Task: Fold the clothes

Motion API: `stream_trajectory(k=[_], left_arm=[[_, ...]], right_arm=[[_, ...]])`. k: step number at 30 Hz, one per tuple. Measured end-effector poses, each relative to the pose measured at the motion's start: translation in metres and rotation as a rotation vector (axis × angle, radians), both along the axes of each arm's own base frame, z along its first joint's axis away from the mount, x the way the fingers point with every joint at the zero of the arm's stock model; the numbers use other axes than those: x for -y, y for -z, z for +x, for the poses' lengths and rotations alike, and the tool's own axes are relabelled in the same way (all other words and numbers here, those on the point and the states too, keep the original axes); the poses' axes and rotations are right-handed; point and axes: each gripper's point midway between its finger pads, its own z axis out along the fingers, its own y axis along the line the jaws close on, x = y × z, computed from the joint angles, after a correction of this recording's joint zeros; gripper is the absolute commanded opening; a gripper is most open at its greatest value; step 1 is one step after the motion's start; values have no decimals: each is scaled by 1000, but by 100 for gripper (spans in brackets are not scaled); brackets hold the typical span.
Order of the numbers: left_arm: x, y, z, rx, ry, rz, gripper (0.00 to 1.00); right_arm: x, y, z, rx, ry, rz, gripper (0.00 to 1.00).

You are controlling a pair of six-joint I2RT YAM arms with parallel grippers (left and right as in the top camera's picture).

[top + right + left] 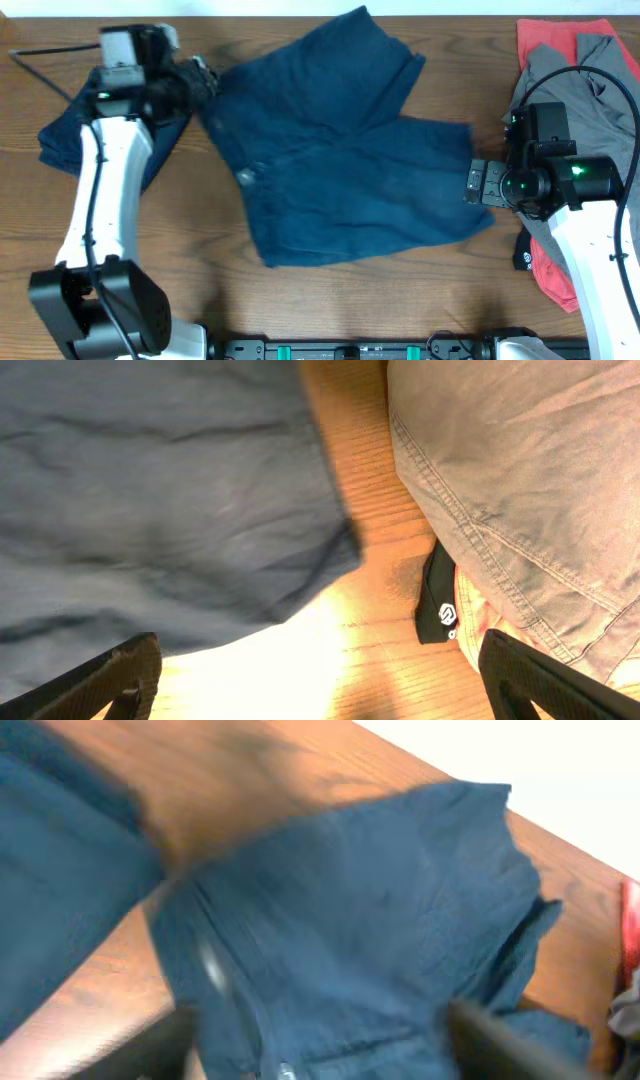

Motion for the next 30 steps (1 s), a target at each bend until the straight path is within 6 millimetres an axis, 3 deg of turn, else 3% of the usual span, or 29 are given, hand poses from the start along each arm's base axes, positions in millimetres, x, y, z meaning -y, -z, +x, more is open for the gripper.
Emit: stream_trajectory(k=[6, 9, 12, 18, 27, 30], left_arm=[[11, 51, -98, -457, 4, -36, 98], [18, 61, -145, -660, 13, -56, 98], [23, 66, -177, -793, 23, -66, 98], [39, 88, -209, -908, 28, -63, 98], [66, 105, -242, -717, -70, -87, 98], [72, 113, -249, -655, -106, -116, 98]], right_arm=[[-1, 0, 0, 0, 13, 13, 99], [-9, 1, -1, -5, 3, 55, 99], [-17, 3, -6, -25, 28, 110, 99], [-22, 13, -14, -59, 202, 192, 99], [-23, 82, -50, -196, 474, 235, 99], [-23, 98, -53, -195, 529, 246, 99]])
